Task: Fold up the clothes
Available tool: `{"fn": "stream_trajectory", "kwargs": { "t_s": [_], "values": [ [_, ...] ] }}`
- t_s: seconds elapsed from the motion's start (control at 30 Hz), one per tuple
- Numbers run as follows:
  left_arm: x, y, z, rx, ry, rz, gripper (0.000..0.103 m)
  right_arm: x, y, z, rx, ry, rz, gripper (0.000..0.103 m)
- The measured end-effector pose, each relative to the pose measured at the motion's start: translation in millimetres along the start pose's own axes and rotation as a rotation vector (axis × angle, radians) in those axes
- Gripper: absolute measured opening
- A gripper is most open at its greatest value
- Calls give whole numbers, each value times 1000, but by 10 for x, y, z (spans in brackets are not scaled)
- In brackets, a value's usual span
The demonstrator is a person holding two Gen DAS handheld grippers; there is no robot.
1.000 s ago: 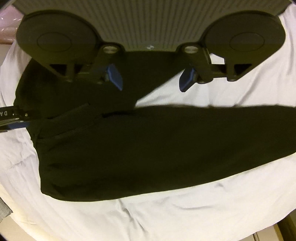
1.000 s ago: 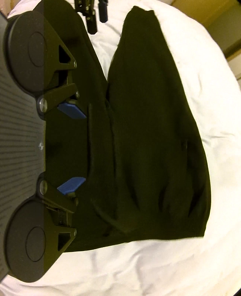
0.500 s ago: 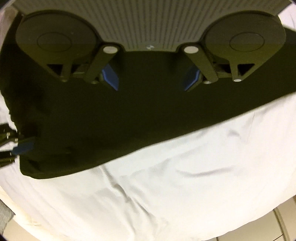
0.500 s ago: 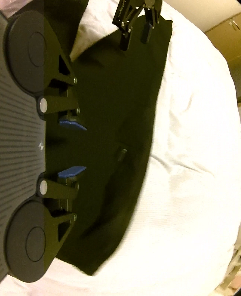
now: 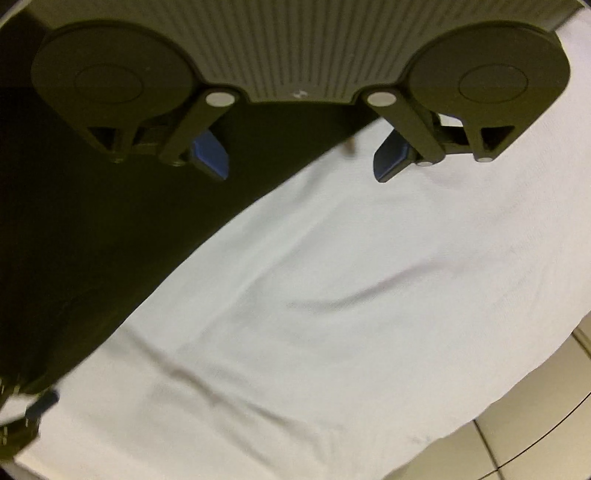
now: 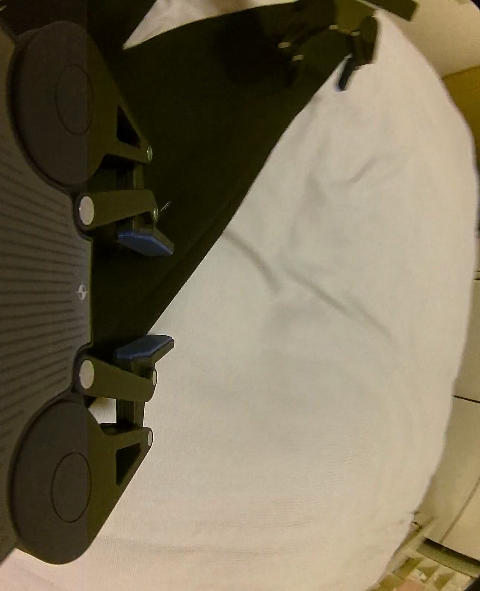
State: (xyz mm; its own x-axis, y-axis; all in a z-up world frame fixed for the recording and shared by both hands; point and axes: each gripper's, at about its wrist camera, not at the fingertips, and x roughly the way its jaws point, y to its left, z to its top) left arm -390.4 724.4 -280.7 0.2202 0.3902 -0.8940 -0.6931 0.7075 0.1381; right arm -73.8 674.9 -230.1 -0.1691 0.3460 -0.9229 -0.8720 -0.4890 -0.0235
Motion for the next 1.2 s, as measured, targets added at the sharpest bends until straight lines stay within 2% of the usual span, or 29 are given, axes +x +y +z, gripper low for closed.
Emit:
{"fn": "stream_trajectory", "kwargs": {
  "t_s": [0.1, 0.17, 0.2, 0.23, 0.27, 0.3, 0.33, 0.4, 0.43, 0.53, 0.67, 0.8, 0.87, 0.97, 1.03, 1.07, 1.1, 1.13, 1.2],
  "values": [
    [187, 161, -55, -6, 70, -75, 76, 22, -126, -67, 28, 19, 51, 50],
    [308, 219, -103, -8, 117, -122, 69, 30, -154, -96, 26, 20, 67, 50],
    [344, 212, -126, -6, 128, -135, 63, 41, -148, -96, 18, 25, 74, 47],
    [355, 192, -141, 2, 126, -142, 47, 53, -134, -98, 4, 29, 80, 39],
    [342, 159, -147, 16, 120, -146, 36, 67, -109, -110, -11, 31, 81, 20],
    [286, 117, -153, 26, 107, -129, 19, 67, -92, -123, -20, 33, 74, 8],
    [221, 73, -159, 34, 94, -109, 8, 38, -71, -137, -29, 22, 58, 6],
    [35, -16, -193, 50, 55, -57, 3, -104, -19, -188, -37, -26, 18, 2],
    [-98, -62, -224, 56, 27, -23, 2, -183, 33, -223, -45, -51, -4, 2],
    [-661, -224, -370, -5, -65, 58, 2, -467, 296, -399, -113, -129, -104, 1],
    [-1535, -630, -738, -89, -134, 97, 2, -913, 670, -827, -159, -219, -222, 0],
    [-2106, -1243, -1265, -143, -63, 28, 2, -1329, 951, -1434, -85, -206, -253, 0],
    [-2163, -1598, -1538, -173, 14, -28, 2, -1411, 1112, -1778, -27, -140, -220, 0],
    [-2004, -2023, -1876, -211, 125, -29, 6, -1338, 1280, -2231, 140, 7, -145, 0],
    [-1898, -2109, -1975, -284, 165, -51, 10, -1246, 1281, -2363, 316, 72, -94, 9],
    [-1892, -2102, -1989, -335, 164, -61, 10, -1226, 1264, -2371, 398, 73, -78, 23],
    [-1920, -2079, -1982, -386, 152, -66, 17, -1214, 1230, -2340, 465, 58, -61, 44],
    [-1980, -2053, -1987, -433, 131, -71, 28, -1204, 1190, -2297, 527, 38, -42, 50],
    [-2084, -2015, -1994, -489, 81, -78, 32, -1196, 1102, -2113, 577, -4, -37, 62]
  ]
}}
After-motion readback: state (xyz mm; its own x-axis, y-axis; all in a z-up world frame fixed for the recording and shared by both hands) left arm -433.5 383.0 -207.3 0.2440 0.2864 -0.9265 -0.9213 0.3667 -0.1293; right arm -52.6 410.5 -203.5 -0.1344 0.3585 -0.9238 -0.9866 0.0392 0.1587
